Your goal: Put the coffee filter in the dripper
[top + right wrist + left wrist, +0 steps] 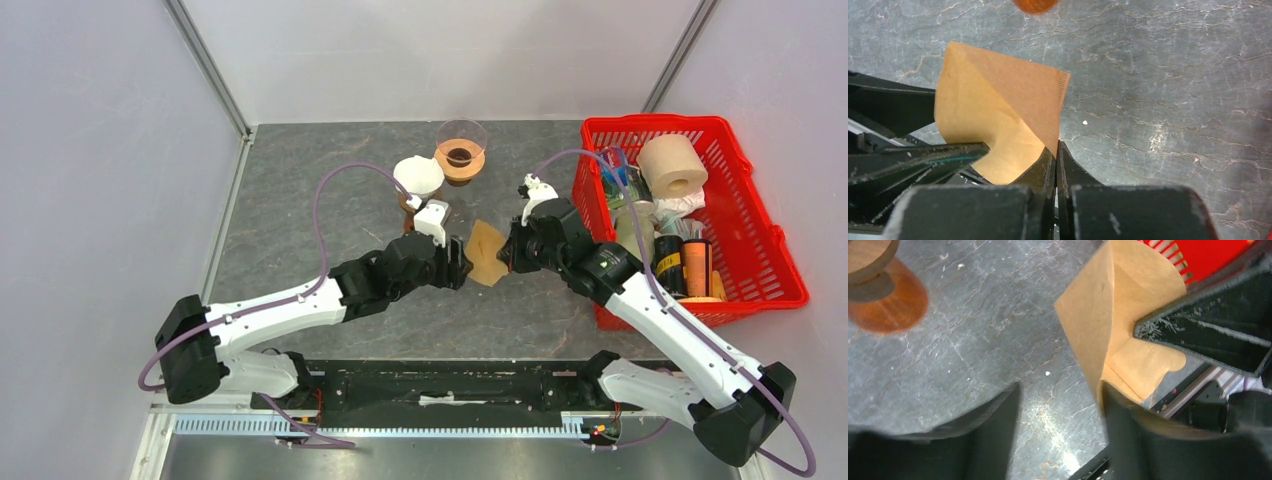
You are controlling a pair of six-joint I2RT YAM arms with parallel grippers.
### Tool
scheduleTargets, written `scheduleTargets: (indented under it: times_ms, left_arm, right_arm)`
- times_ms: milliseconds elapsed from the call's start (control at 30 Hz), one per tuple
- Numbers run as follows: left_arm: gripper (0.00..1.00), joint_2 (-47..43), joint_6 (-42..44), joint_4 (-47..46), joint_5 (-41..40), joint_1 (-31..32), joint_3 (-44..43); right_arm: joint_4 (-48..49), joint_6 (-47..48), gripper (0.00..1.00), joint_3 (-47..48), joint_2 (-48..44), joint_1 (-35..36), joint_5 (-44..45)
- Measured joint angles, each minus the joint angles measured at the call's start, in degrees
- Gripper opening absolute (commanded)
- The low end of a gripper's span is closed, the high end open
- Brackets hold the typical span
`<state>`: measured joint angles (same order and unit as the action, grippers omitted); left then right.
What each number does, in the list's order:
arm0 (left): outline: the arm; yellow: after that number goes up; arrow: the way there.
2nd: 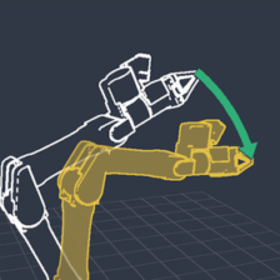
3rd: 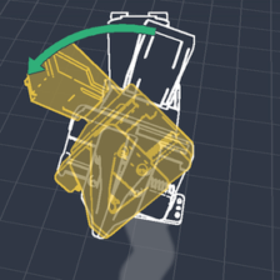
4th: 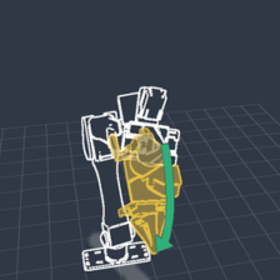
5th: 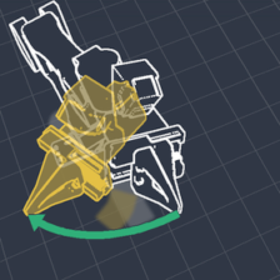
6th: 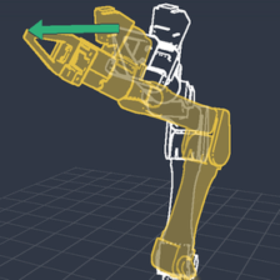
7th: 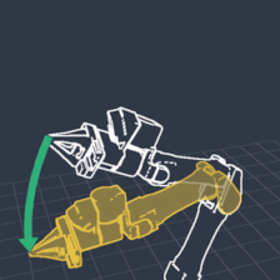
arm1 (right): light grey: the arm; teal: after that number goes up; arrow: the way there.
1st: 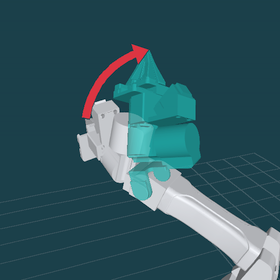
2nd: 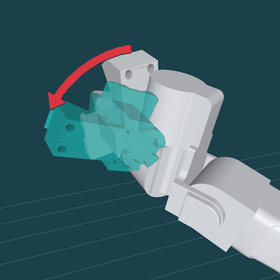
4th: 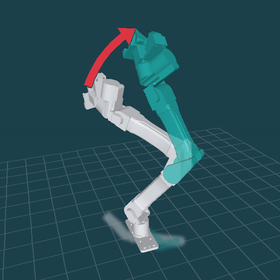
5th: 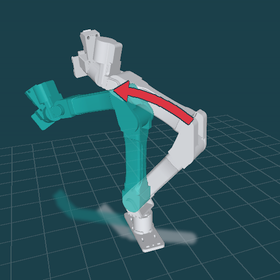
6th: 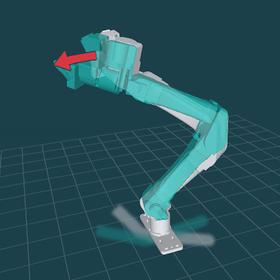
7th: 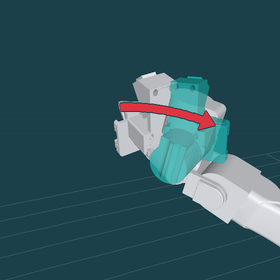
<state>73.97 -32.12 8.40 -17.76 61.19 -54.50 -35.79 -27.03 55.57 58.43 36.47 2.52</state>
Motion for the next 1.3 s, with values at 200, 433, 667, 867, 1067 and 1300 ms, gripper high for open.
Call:
scheduleTargets:
  times_ms: [200, 433, 667, 867, 1067, 1300]
  left_arm:
    - [0.87, -5.3, 1.7, -7.8, 4.8, 0.0, 6.9]
    - [0.88, -13.4, 4.2, -13.8, 6.1, 0.0, 9.4]
    - [0.89, -18.4, 7.5, -16.1, -1.1, -0.5, 9.4]
    - [0.9, -19.5, 9.5, -14.0, -8.1, -2.9, 7.1]
    - [0.9, -19.6, 9.4, -11.1, -11.2, -7.0, 4.6]
    - [0.9, -14.8, 8.6, -8.9, -7.4, -16.4, 1.0]
  right_arm:
    - [-2.3, 0.1, 0.0, 1.8, -0.6, 0.0, 0.0]
    - [-7.5, -0.2, 0.0, 8.5, 0.2, 0.0, 5.3]
    - [-10.3, -1.3, 0.0, 20.4, 7.0, -0.9, 10.2]
    - [-9.8, -0.2, 0.0, 35.5, 17.4, -3.9, 9.0]
    - [-9.7, 0.7, 0.0, 46.7, 29.3, -7.3, 4.7]
    - [-11.4, 1.0, 0.0, 57.8, 41.7, -10.8, -0.9]
